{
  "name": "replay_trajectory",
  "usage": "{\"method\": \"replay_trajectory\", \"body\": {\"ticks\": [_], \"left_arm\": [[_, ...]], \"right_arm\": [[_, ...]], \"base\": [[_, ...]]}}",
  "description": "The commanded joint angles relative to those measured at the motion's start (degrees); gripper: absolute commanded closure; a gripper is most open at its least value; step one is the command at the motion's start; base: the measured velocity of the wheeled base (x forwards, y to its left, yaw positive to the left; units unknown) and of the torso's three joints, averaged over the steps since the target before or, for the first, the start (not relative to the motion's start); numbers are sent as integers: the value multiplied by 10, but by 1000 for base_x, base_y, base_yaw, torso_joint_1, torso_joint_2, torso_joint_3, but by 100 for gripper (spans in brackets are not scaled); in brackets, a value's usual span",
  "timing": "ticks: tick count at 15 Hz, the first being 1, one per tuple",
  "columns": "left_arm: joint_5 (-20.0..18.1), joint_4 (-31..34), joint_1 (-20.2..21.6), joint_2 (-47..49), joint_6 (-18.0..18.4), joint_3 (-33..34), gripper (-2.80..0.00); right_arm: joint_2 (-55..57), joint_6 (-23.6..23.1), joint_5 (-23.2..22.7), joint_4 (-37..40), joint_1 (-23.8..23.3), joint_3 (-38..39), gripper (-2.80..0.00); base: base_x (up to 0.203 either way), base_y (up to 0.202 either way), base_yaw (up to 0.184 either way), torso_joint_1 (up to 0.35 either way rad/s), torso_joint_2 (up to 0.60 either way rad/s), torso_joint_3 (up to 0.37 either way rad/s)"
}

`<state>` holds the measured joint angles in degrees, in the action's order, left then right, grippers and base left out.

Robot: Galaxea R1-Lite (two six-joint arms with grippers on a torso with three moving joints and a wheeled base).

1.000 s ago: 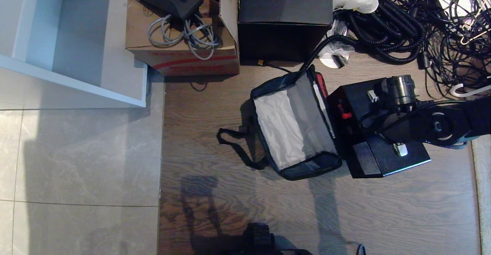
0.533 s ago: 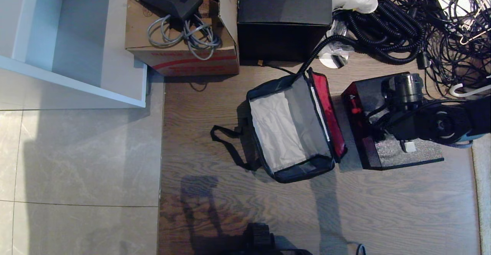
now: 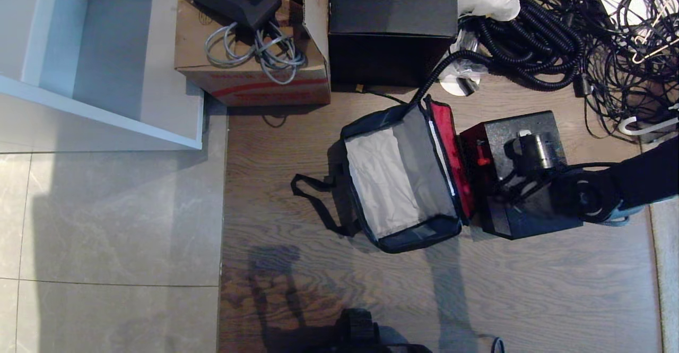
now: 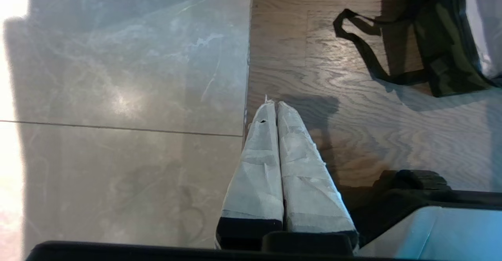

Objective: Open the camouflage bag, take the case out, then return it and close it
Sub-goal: Release the handle, then grip the handle again

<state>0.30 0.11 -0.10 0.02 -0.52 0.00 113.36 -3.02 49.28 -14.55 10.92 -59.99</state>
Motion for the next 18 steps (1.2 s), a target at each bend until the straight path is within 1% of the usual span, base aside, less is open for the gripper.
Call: {"method": "replay_trajectory", "body": {"ticks": [1,3,5,6,7,9,11,14,15,16,17,18], "left_arm": [[1,0,0,0,0,0,0],[1,0,0,0,0,0,0],[0,0,0,0,0,0,0],[0,0,0,0,0,0,0],[1,0,0,0,0,0,0],[0,0,0,0,0,0,0],[0,0,0,0,0,0,0],[1,0,0,0,0,0,0],[0,0,0,0,0,0,0],[0,0,0,0,0,0,0],[1,-1,0,0,0,0,0],[0,0,0,0,0,0,0]], "right_arm": [[-22,0,-10,-1,30,39,-280],[-68,-1,-36,1,62,87,-280],[-133,-5,-51,8,86,130,-280],[-170,-7,-57,17,91,149,-12],[-210,-8,-61,33,94,170,0],[-292,-9,-63,69,97,204,0],[-387,-9,-64,100,98,255,0],[-528,-9,-63,121,93,321,0],[-581,-9,-64,123,86,339,0],[-639,-9,-67,125,66,362,0],[-692,-9,-81,126,44,384,0],[-743,-9,-115,127,24,400,0]], "base": [[0,0,0,0,0,0],[0,0,0,0,0,0],[0,0,0,0,0,0],[0,0,0,0,0,0],[0,0,0,0,0,0],[0,0,0,0,0,0],[0,0,0,0,0,0],[0,0,0,0,0,0],[0,0,0,0,0,0],[0,0,0,0,0,0],[0,0,0,0,0,0],[0,0,0,0,0,0]]}}
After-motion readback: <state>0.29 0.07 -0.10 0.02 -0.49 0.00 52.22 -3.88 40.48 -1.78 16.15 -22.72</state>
